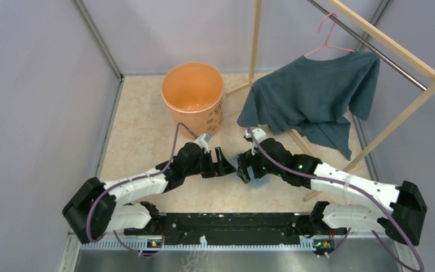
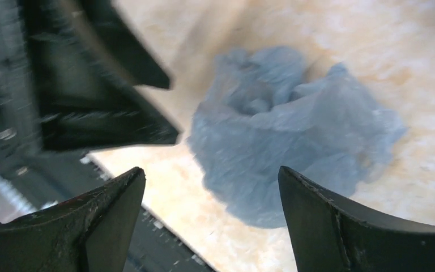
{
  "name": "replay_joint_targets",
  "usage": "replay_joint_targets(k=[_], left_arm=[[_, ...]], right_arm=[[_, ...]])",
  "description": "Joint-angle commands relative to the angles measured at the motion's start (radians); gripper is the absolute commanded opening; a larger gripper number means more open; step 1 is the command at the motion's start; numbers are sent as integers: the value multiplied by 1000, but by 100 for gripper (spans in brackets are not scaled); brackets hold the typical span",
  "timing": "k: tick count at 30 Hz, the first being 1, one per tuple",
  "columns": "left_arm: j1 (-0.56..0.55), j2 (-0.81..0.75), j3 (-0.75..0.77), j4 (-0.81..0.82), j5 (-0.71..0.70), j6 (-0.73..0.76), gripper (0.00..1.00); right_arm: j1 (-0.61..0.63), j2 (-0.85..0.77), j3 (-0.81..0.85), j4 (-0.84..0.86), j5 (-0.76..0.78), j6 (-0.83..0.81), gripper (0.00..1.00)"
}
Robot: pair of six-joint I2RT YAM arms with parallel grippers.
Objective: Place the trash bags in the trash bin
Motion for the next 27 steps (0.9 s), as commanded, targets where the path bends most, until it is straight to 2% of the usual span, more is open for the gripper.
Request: replay_joint_targets(k=[1, 4, 6, 7, 8, 9, 10, 15, 20, 25, 27], left_arm=[[-4, -184, -79, -13, -117, -55, 96], [-3, -293, -106, -120, -174, -52, 98], [-3, -351, -115, -186, -206, -58, 99], [-2, -377, -119, -222, -217, -61, 99], [-2, -399, -121, -253, -230, -65, 98], [-2, -423, -123, -277, -242, -71, 98], [-1, -446, -127, -294, -246, -77, 98], [-1, -541, -147, -280, -234, -120, 98], [-1, -518, -121, -213, -155, -131, 98], [3, -419, -73, -226, -158, -107, 98], [2, -403, -63, -228, -165, -110, 90]], right_arm=[[93, 157, 90, -58, 435, 10, 88], [115, 253, 112, -75, 575, 45, 87], [114, 264, 97, -25, 590, 25, 77], [114, 258, 85, 15, 574, -3, 66], [113, 247, 73, 53, 551, -28, 46], [113, 232, 63, 89, 527, -59, 20], [113, 211, 50, 123, 496, -100, 1], [106, -4, -75, 362, 147, -293, 0], [42, -124, -132, 481, -82, -278, 0], [14, -148, -145, 533, -189, -234, 0], [3, -164, -158, 544, -193, -218, 0]])
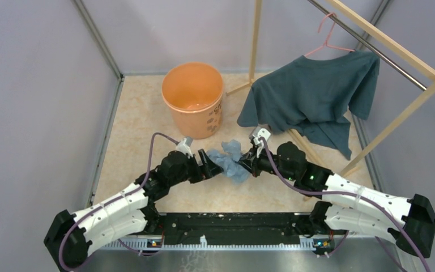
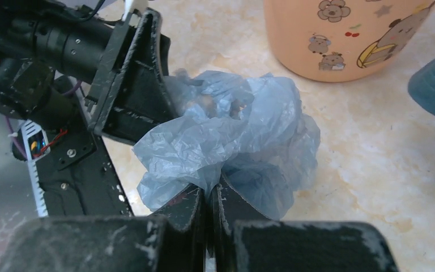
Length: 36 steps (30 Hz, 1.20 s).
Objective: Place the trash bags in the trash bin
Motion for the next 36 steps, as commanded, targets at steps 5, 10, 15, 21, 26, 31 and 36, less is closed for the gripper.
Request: replay_joint_targets(k=[5, 10, 15, 21, 26, 31, 36], left_arm=[[3, -36, 76, -18, -75, 25, 41], [5, -150, 162, -225, -239, 92, 8], [6, -218, 326, -448, -346, 192, 0], [6, -231, 575, -612, -441, 321, 0], [6, -181, 663, -658, -388, 348, 0], [6, -133, 634, -606, -323, 341, 0], [6, -113, 626, -572, -289, 337, 0]], right_arm=[[-73, -76, -53, 63, -85, 69, 0], [-202, -135, -111, 22, -93, 180, 8], [-351, -74, -126, -36, -135, 278, 39], [-357, 114, 68, -223, -213, 182, 57], [-307, 101, 161, -261, -305, 141, 76], [-112, 129, 187, -114, -304, 251, 95], [-83, 213, 131, 121, -223, 513, 99]])
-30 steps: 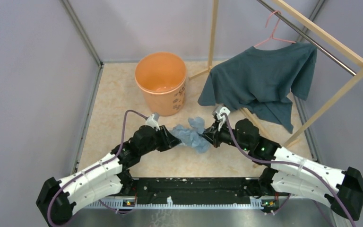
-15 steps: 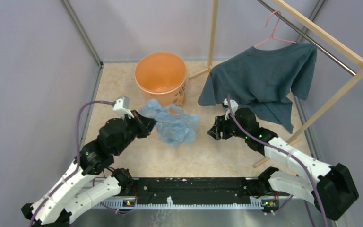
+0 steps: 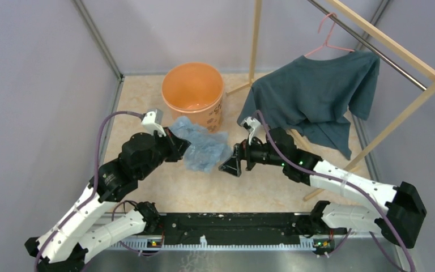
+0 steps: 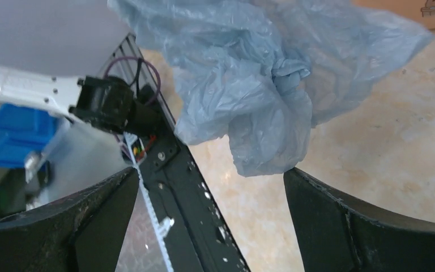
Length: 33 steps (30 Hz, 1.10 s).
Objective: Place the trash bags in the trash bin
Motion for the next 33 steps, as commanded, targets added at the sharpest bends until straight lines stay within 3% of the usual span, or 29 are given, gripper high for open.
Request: replay_joint_targets(k=[1, 4, 7, 8, 10, 13, 14, 21, 26, 27, 30, 33], left_arm=[[1, 9, -2, 38, 53, 11, 0], [1, 4, -19, 61, 98, 0, 0], [0, -3, -31, 60, 125, -13, 0], [1, -8, -33, 56, 130, -21, 0], [1, -27, -46, 51, 142, -36, 0], [1, -62, -65, 54, 160, -53, 0], [1, -74, -65, 48, 163, -56, 0], [1, -101, -18, -69, 111, -52, 1], [1, -49, -5, -45, 123, -31, 2], [1, -30, 0, -36, 131, -23, 1], [1, 42, 42, -26, 161, 22, 0], [1, 123, 149, -62, 163, 140, 0]], right_arm=[[3, 67, -20, 212, 106, 238, 99], [-16, 112, -50, 260, 191, 301, 97], [-96, 163, -100, 453, 101, 329, 77], [-122, 183, -110, 484, 88, 346, 68], [-162, 222, -124, 527, 57, 359, 29], [-210, 270, -125, 533, 7, 321, 2], [-232, 278, -127, 528, -19, 301, 0], [-281, 281, -74, 212, 7, 6, 0], [-281, 325, 2, 34, 22, -126, 1], [-282, 322, 13, -3, 27, -140, 6], [-281, 288, 29, -51, 25, -163, 36], [-282, 238, 31, -85, 40, -170, 55]])
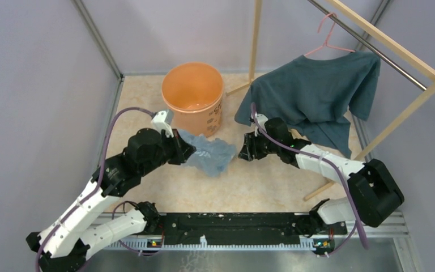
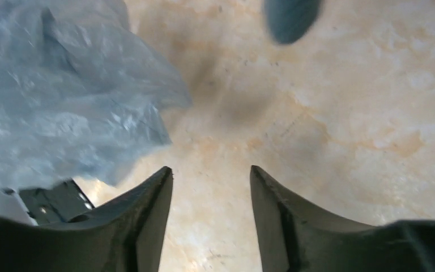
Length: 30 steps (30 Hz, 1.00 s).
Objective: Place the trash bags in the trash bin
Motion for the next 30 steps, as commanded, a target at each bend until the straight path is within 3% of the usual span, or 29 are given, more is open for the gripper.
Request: replay_joint_targets(k=[1, 6, 9, 13, 16, 17, 19, 21, 26, 30], left_arm=[[1, 109, 195, -30, 2, 185, 0], [-2, 264, 399, -88, 41, 324, 0], [-40, 327, 400, -52, -12, 308, 0], [-242, 433, 311, 90, -197, 262, 0], [-411, 618, 361, 103, -326, 238, 0], [-438, 676, 383, 97, -330, 228, 4], [-453, 775, 409, 82, -263, 184, 30], [-472, 823, 394, 98, -229, 175, 49], [-490, 723, 280, 134, -206, 111, 96], [-489, 558, 156, 269, -66, 130, 98]], right_arm=[[-5, -86, 43, -110, 33, -75, 58], [-5, -196, 35, -177, 57, -76, 69], [-5, -310, 29, -239, 192, -62, 71], [-6, -523, -3, -312, 405, -36, 76], [-7, -643, -36, -373, 521, -3, 78], [-7, -674, -48, -389, 547, 7, 78], [-7, -734, -75, -419, 586, 37, 78], [-7, -779, -94, -421, 597, 87, 78], [-7, -815, -118, -411, 586, 194, 76], [-7, -804, -107, -405, 502, 183, 76]])
